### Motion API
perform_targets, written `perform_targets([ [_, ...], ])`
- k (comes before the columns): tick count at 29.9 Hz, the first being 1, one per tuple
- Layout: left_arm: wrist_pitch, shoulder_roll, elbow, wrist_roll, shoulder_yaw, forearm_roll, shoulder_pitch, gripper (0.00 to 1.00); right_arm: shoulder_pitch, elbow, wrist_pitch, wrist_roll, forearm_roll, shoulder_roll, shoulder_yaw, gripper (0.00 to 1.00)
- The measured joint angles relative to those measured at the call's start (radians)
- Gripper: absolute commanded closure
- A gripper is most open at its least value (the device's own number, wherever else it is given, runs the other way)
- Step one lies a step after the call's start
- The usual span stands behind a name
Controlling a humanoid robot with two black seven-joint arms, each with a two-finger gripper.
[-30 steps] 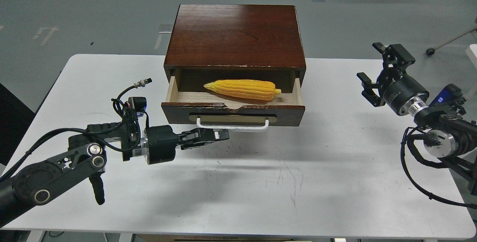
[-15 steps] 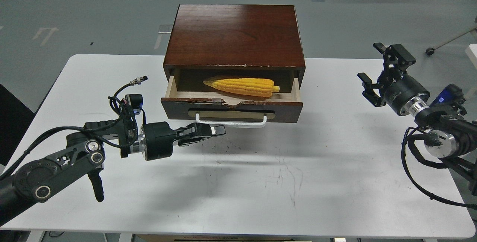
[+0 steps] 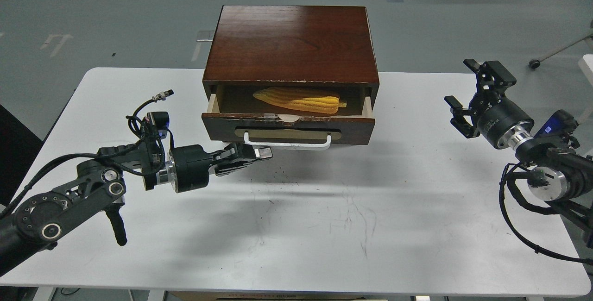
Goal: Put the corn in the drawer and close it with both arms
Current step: 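Push the drawer front with the left gripper toward the box, then keep pushing with the left gripper until the drawer is flush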
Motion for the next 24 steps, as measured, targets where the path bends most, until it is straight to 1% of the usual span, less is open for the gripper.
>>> perform_targets([
  [15,0.000,-0.015,0.080,0.002,-0.011,-0.002,-0.026,1.00,-0.008,0.000,-0.003,0.000,0.000,-0.002,0.000,0.03],
  [24,0.002,-0.045,0.117,0.000,-0.013,-0.002,-0.050,1.00,-0.015,0.000,-0.003,0.000,0.000,-0.004,0.002,0.03],
])
